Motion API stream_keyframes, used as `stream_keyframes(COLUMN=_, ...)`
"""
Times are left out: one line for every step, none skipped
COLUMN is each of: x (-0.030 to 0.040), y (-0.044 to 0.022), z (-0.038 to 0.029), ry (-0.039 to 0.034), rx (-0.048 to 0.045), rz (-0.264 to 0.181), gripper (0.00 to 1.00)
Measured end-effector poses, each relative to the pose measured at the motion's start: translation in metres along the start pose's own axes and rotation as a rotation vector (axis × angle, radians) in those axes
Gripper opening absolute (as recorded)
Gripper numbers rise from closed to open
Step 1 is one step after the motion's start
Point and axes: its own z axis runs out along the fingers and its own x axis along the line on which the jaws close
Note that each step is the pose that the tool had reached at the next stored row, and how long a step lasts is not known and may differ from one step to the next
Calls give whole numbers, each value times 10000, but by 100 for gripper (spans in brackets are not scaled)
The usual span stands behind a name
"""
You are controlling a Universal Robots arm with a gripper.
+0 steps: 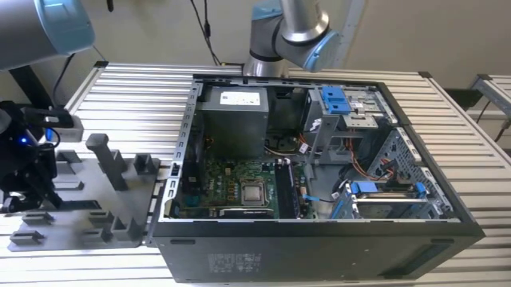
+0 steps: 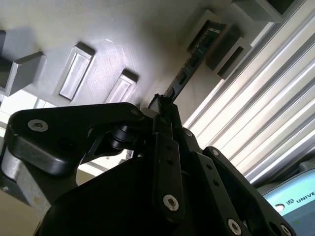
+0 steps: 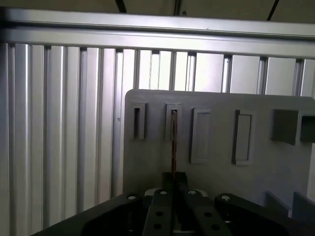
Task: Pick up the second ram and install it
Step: 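Pick up the second ram and move it above second insertion slot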
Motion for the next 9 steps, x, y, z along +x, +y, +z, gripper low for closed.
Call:
stream_keyframes(x=0, y=0, z=-9, ry=1, rx=-1, rz=0, gripper=14)
stream_keyframes(x=0, y=1, z=-18, ry=0, rx=0, rz=1, gripper=14)
stream_keyframes(x=0, y=1, z=-25, ry=0, rx=0, rz=2, gripper=14)
stream_keyframes(x=0, y=1, z=-33, ry=0, rx=0, rz=2, gripper=14)
stream_keyframes(x=0, y=1, z=-39, ry=0, rx=0, rz=2, gripper=14)
stream_keyframes(x=0, y=0, z=-46, ry=0, rx=0, rz=2, gripper=14)
stream_keyframes(x=0, y=0, z=-51, ry=0, rx=1, rz=2, gripper=14)
stream_keyframes(x=0, y=0, z=-57, ry=-1, rx=1, rz=2, gripper=14)
stream_keyframes(x=0, y=0, z=-64, ry=0, rx=0, rz=2, gripper=14)
